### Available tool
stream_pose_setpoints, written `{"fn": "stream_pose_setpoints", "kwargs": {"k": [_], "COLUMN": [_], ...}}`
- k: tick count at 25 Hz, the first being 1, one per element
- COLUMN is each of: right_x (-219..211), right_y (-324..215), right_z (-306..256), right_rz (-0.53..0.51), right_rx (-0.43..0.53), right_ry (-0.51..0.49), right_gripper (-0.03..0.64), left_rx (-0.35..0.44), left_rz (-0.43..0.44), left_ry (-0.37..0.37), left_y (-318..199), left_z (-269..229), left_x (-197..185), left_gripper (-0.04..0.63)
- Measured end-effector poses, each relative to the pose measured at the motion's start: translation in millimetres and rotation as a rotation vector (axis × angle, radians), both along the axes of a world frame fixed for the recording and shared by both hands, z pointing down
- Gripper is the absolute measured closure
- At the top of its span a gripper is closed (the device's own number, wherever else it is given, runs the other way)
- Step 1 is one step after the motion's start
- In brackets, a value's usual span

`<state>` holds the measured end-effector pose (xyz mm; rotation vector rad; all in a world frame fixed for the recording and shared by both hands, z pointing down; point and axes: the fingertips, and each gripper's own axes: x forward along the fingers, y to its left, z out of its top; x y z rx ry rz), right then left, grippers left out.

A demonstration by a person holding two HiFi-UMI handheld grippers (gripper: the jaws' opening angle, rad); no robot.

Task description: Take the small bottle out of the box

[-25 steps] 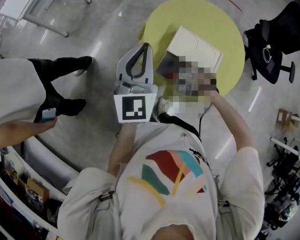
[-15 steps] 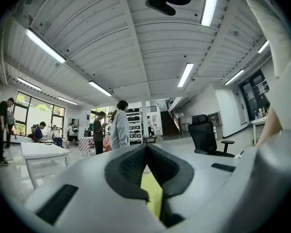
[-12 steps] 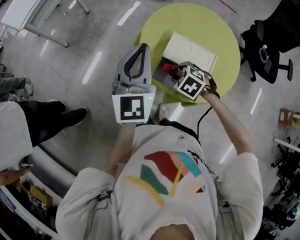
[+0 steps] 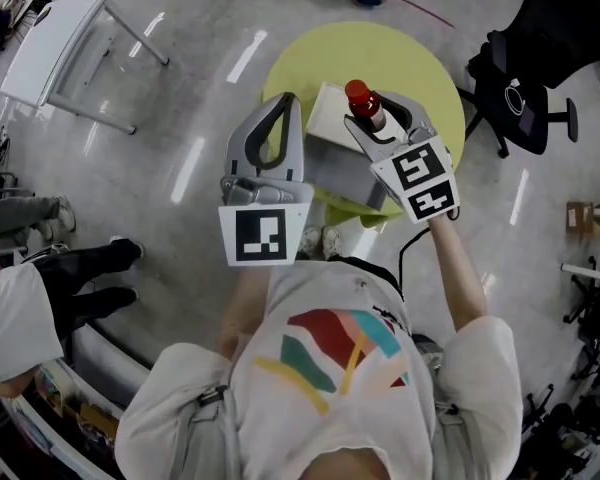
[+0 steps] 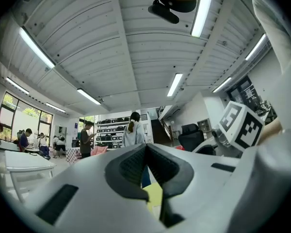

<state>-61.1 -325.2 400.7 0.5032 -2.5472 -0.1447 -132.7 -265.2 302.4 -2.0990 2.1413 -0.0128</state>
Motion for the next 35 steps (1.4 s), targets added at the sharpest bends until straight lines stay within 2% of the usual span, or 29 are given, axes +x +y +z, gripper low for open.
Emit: {"fn": "stream_pose_setpoints", "kwargs": {"k": [5,10,15,19,24,35], "right_x": [35,70,91,104,117,129], "right_y": [-10,4,22,29,34,37], "right_z": [-64,-105,-121,-124,-121,-122], "right_rz": [0.162,0.275,0.367,0.435,0.474,0.504], "right_rx": [0.087,0.170,0.231,0.259,0.270,0.302], "right_ry": [-0.219,-0.426,-0.564,-0.613,-0.613,-0.594], "right_gripper": [0.403,0.403,0.403,0.402,0.402,0.402], "left_rx": [0.019,0.054,0.083,0.096,0.102,0.122], "left_rz": [0.052,0.099,0.137,0.146,0.147,0.148], "left_ry": [-0.016,-0.021,-0.049,-0.059,-0.067,-0.088], "left_y": [-4,-7,-6,-6,-6,-9], "left_z": [-21,-38,-47,-50,-52,-58], "left_x": [17,32,45,48,49,53], "left_gripper": [0.580,0.580,0.581,0.580,0.580,0.580]}}
